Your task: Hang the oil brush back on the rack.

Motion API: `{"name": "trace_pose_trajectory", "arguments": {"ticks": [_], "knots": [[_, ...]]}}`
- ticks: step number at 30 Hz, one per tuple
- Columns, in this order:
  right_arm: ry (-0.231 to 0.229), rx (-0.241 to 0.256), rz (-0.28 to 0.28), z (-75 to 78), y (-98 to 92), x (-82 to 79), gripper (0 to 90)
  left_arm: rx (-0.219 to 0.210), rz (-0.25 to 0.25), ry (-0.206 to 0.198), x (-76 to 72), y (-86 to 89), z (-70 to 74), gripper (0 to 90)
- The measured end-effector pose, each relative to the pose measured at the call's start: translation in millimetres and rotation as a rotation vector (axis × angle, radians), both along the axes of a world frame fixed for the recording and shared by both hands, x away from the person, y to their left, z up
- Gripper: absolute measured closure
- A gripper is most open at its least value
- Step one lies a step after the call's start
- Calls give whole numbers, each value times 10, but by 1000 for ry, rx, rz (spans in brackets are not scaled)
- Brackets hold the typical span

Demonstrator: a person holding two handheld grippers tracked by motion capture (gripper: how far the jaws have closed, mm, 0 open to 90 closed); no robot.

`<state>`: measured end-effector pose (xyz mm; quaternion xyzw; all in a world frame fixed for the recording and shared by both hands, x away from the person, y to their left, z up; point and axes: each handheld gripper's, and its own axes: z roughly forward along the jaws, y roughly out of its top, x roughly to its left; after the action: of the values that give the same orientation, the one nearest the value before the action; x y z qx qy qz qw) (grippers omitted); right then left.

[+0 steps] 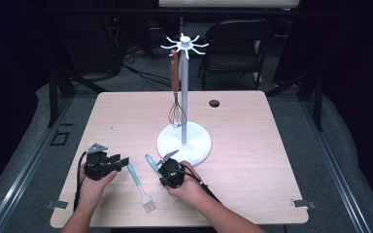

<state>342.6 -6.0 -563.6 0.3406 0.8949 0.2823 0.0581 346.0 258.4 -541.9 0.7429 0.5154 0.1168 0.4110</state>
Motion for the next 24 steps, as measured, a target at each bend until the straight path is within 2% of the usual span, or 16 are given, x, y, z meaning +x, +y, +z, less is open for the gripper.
{"name": "trace_pose_trajectory", "arguments": {"ticks": [5, 8, 14, 17, 19, 24], "knots": [[29, -12, 3, 18, -153, -31, 804, 3, -1, 6, 3, 5, -1, 529], [32, -18, 8, 22, -313, -77, 811, 0, 4, -3, -3, -4, 1, 529], [80, -37, 19, 52, -683, -145, 815, 6, 0, 1, 2, -16, -1, 529], [81, -62, 33, 65, -805, -181, 815, 7, -4, 5, 1, -35, 0, 528], [70, -56, 29, 60, -870, -226, 815, 9, -8, 4, 0, -50, -3, 528], [76, -61, 12, 66, -1103, -311, 814, 6, -8, 1, -4, -68, -8, 527]]}}
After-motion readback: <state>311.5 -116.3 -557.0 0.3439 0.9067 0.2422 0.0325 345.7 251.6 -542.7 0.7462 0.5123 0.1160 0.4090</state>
